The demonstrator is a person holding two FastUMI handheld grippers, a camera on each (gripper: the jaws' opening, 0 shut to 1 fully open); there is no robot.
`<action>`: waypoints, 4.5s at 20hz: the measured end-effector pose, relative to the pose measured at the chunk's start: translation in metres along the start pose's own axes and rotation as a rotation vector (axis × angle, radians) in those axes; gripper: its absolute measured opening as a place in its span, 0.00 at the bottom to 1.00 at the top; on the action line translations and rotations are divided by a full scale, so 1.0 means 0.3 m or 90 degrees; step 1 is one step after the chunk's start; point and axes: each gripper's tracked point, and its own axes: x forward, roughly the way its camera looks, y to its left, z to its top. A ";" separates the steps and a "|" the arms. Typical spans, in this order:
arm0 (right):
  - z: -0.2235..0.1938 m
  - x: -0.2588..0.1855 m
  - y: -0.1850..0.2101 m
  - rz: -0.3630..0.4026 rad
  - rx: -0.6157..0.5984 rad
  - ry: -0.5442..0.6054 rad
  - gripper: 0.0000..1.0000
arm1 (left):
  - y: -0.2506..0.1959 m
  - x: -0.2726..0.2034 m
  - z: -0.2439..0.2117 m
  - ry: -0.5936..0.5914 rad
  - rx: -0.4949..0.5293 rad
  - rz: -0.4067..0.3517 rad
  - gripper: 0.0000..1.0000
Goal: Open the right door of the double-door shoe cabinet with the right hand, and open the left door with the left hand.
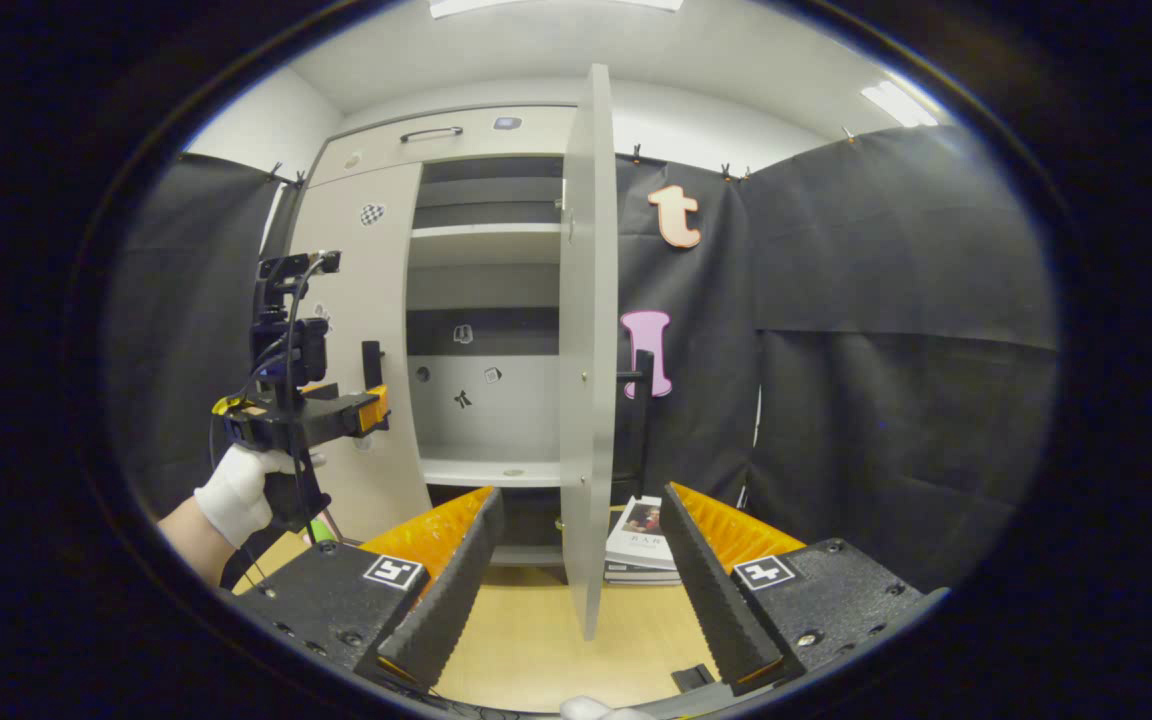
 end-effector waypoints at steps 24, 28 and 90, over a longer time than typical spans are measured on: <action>0.013 -0.015 -0.052 0.016 -0.012 -0.010 0.98 | -0.020 0.134 -0.067 0.055 -0.005 0.029 0.11; 0.015 -0.025 -0.063 0.020 -0.009 -0.012 0.98 | -0.018 0.118 -0.065 0.053 -0.001 0.026 0.03; -0.071 -0.070 0.440 0.257 -0.007 0.015 0.98 | 0.493 -0.329 -0.088 0.027 -0.043 0.083 0.00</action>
